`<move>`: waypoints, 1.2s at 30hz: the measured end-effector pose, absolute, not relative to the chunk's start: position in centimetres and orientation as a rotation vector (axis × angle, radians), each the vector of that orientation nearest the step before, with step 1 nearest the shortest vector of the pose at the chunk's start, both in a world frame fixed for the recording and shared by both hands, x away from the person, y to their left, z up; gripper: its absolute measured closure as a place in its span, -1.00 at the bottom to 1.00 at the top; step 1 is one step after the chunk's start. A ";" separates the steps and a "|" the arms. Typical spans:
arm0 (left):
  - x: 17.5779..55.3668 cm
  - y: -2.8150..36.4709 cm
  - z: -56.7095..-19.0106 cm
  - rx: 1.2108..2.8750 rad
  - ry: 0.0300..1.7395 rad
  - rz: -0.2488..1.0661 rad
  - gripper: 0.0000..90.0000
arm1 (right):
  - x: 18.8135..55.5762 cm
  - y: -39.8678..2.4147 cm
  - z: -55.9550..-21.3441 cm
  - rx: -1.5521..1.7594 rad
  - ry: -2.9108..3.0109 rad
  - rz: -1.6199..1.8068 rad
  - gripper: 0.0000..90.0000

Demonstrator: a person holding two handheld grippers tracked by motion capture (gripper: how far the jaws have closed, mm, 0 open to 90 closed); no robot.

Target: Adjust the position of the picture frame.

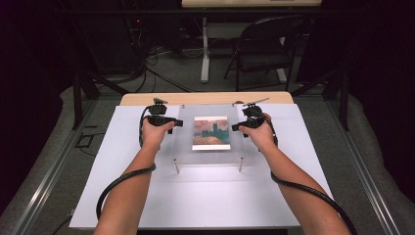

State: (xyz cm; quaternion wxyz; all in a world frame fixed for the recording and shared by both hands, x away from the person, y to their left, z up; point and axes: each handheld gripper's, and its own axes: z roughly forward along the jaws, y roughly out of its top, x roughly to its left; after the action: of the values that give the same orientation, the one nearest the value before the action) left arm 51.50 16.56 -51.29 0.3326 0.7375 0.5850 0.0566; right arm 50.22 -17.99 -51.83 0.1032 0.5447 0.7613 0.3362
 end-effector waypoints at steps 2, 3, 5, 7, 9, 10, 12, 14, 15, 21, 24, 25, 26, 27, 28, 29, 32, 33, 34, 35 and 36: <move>51.6 16.5 -51.5 1.933 1.529 0.142 -0.24 | 50.5 -18.1 -51.9 1.619 2.240 0.996 -0.20; 51.7 16.5 -51.7 1.936 1.534 0.138 -0.24 | 50.6 -18.1 -51.9 1.632 2.237 0.990 -0.20; 51.7 16.4 -52.0 1.926 1.550 0.127 -0.24 | 50.8 -18.1 -51.9 1.645 2.236 0.989 -0.20; 51.9 16.2 -52.2 1.935 1.556 0.119 -0.24 | 51.1 -18.2 -51.9 1.659 2.236 0.989 -0.20; 51.9 16.1 -52.4 1.924 1.561 0.113 -0.25 | 51.3 -18.2 -51.9 1.677 2.233 0.995 -0.20; 52.0 16.1 -52.4 1.933 1.556 0.105 -0.25 | 51.4 -18.2 -51.9 1.681 2.235 0.993 -0.20; 52.0 15.9 -52.4 1.918 1.558 0.098 -0.25 | 51.5 -18.1 -52.0 1.691 2.245 0.989 -0.20; 52.1 15.8 -52.5 1.916 1.559 0.090 -0.25 | 51.6 -18.1 -52.0 1.695 2.250 0.992 -0.20; 52.2 15.8 -52.5 1.914 1.564 0.083 -0.25 | 51.6 -18.1 -52.0 1.700 2.249 1.001 -0.20; 52.4 15.3 -52.6 1.894 1.574 0.030 -0.25 | 51.9 -17.8 -52.0 1.730 2.252 1.006 -0.20; 52.5 14.9 -52.7 1.893 1.572 0.003 -0.25 | 51.9 -17.4 -52.0 1.740 2.256 1.022 -0.19; 52.5 14.8 -52.7 1.892 1.572 -0.001 -0.25 | 52.0 -17.3 -52.0 1.738 2.266 1.021 -0.19; 52.5 14.7 -52.6 1.899 1.574 0.004 -0.27 | 52.0 -17.2 -52.0 1.740 2.274 1.018 -0.19; 52.6 14.6 -52.6 1.908 1.576 0.006 -0.28 | 52.0 -17.0 -52.0 1.738 2.273 1.014 -0.20; 52.6 14.5 -52.6 1.904 1.582 0.007 -0.29 | 52.0 -16.9 -52.0 1.731 2.275 0.997 -0.20; 52.6 14.5 -52.5 1.905 1.583 0.006 -0.29 | 52.0 -16.8 -52.0 1.725 2.277 0.987 -0.21; 52.7 14.5 -52.5 1.912 1.587 0.005 -0.29 | 52.1 -16.8 -52.0 1.730 2.269 0.990 -0.21; 52.7 14.4 -52.5 1.914 1.586 0.006 -0.30 | 52.2 -16.8 -51.9 1.737 2.272 0.984 -0.21; 52.7 14.4 -52.5 1.916 1.586 0.009 -0.31 | 52.2 -16.8 -51.9 1.743 2.273 0.978 -0.21; 52.7 14.3 -52.5 1.914 1.588 0.009 -0.32 | 52.3 -16.8 -51.9 1.747 2.276 0.975 -0.21; 52.7 14.3 -52.6 1.912 1.588 0.006 -0.34 | 52.3 -16.8 -51.9 1.754 2.273 0.977 -0.21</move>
State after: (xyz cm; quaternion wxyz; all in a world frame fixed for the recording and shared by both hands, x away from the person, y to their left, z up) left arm 52.69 14.27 -52.56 0.3223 0.7281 0.6050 0.0024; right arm 52.27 -16.76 -51.93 0.0544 0.5777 0.7483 0.3216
